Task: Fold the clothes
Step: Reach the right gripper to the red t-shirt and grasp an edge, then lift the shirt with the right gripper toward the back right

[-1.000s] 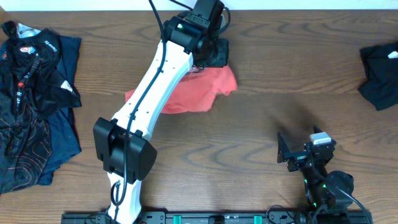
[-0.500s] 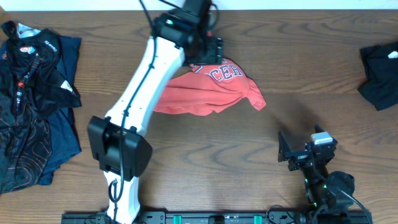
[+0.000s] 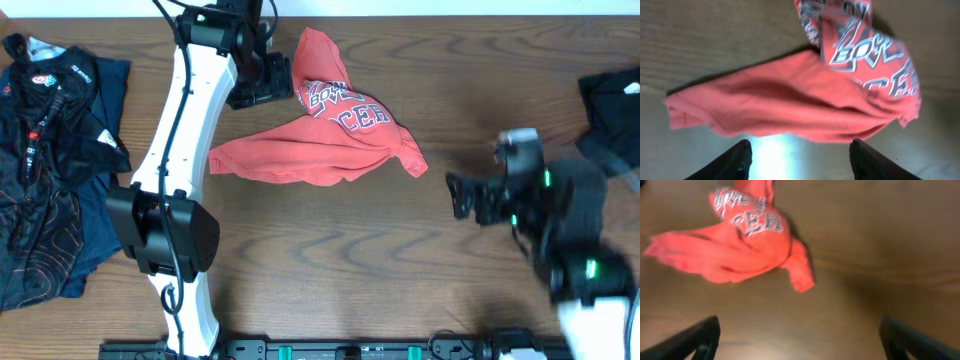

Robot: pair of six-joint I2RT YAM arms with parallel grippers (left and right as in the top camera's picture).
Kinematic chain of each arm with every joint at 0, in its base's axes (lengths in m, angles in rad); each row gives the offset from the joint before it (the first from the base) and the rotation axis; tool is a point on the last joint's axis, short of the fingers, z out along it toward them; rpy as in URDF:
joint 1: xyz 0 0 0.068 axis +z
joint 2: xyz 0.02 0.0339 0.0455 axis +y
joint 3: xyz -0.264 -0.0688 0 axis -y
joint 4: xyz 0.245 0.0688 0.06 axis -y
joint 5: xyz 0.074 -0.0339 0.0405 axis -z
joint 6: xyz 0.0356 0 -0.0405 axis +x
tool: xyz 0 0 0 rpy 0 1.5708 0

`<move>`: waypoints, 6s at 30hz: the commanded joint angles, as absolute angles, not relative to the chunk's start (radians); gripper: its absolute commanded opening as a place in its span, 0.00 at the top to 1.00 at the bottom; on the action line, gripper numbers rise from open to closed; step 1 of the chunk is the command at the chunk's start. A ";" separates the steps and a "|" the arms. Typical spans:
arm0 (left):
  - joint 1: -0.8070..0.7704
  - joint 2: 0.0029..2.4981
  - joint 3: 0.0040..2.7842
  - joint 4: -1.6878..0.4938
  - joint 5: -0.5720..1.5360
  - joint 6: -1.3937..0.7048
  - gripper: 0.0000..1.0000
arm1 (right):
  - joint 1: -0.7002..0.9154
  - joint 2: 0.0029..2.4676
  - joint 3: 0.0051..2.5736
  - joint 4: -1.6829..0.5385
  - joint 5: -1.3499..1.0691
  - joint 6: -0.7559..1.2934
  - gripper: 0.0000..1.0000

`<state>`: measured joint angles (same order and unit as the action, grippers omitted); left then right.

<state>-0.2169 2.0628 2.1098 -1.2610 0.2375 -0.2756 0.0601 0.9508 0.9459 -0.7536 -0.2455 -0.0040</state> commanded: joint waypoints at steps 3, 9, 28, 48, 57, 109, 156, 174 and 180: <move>-0.216 2.031 2.112 -1.279 0.224 -0.241 0.38 | 0.053 1.267 1.221 -0.958 -0.490 -0.132 0.01; -0.231 2.031 2.043 -1.277 0.196 -0.243 0.46 | 0.045 1.452 1.343 -1.045 -0.554 -0.147 0.01; -0.529 1.779 1.284 -0.775 0.150 -0.403 0.51 | -0.036 1.431 1.343 -1.155 -0.508 -0.191 0.01; -0.441 1.979 1.258 -0.481 0.266 -0.421 0.80 | 0.012 1.431 1.343 -1.240 -0.611 -0.251 0.01; -0.400 1.939 1.334 -0.491 0.268 -0.439 0.94 | 0.014 1.431 1.343 -1.234 -0.611 -0.250 0.01; 0.031 1.573 1.735 -0.916 0.190 -0.303 0.40 | 0.307 1.853 1.270 -0.911 -0.546 -0.144 0.23; -0.027 1.576 1.682 -1.017 0.191 -0.255 0.46 | 0.346 1.703 2.131 -1.184 0.017 0.049 0.99; -0.215 1.604 1.295 -0.787 0.406 -0.241 0.47 | 0.268 1.703 2.206 -1.150 0.027 0.051 0.99; -0.270 1.621 1.222 -0.644 0.438 -0.313 0.48 | 0.261 1.703 2.206 -1.082 0.026 0.046 0.99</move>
